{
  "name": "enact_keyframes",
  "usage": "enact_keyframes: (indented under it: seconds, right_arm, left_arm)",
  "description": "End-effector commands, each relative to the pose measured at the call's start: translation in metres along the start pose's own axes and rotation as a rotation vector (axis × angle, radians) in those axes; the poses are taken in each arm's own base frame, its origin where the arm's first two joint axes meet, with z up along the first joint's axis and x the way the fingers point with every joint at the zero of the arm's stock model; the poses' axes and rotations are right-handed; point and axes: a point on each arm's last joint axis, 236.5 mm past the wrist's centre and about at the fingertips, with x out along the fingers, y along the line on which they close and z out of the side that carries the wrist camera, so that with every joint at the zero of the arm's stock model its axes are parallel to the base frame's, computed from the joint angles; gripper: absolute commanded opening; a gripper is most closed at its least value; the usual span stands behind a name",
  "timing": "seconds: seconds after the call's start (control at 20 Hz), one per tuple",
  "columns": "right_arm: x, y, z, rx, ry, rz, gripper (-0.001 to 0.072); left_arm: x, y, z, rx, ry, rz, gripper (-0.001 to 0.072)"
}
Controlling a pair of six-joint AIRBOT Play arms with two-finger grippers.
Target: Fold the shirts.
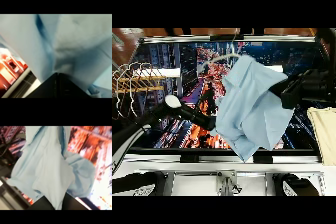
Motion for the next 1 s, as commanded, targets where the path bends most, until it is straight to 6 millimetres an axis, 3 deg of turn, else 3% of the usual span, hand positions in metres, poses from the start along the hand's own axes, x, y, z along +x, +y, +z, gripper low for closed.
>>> enact_keyframes:
  seconds: [0.0, 0.05, 0.1, 0.2, 0.35, 0.5, 0.6, 0.75, 0.95]
  right_arm:
    - [0.001, 0.012, -0.036, 0.086, 0.162, 0.059, 0.0075]
    - [-0.002, 0.015, -0.044, 0.078, 0.194, 0.067, 0.0074]
    - [-0.005, 0.016, -0.05, 0.074, 0.216, 0.064, 0.0074]
    - [-0.011, 0.014, -0.057, 0.063, 0.241, 0.035, 0.0075]
    - [-0.022, 0.01, -0.063, 0.046, 0.247, -0.018, 0.0074]
    - [-0.024, 0.009, -0.063, 0.047, 0.244, -0.032, 0.0075]
    - [-0.023, 0.005, -0.058, 0.045, 0.222, -0.048, 0.0075]
    - [-0.021, -0.001, -0.048, 0.042, 0.181, -0.069, 0.0074]
    - [-0.02, -0.004, -0.041, 0.049, 0.148, -0.084, 0.0075]
  left_arm:
    - [0.031, 0.019, -0.007, -0.046, -0.049, 0.085, 0.0272]
    - [0.031, 0.018, -0.005, -0.048, -0.054, 0.077, 0.0449]
    - [0.029, 0.018, -0.003, -0.05, -0.059, 0.075, 0.0572]
    - [0.026, 0.022, 0.0, -0.058, -0.071, 0.077, 0.0702]
    - [0.016, 0.028, 0.013, -0.047, -0.115, 0.059, 0.0702]
    - [0.01, 0.023, 0.038, -0.038, -0.216, 0.012, 0.0698]
    - [0.015, 0.019, 0.052, -0.055, -0.272, -0.032, 0.069]
    - [0.028, 0.031, 0.065, -0.069, -0.322, -0.052, 0.0682]
    - [0.039, 0.05, 0.068, -0.004, -0.318, -0.01, 0.0681]
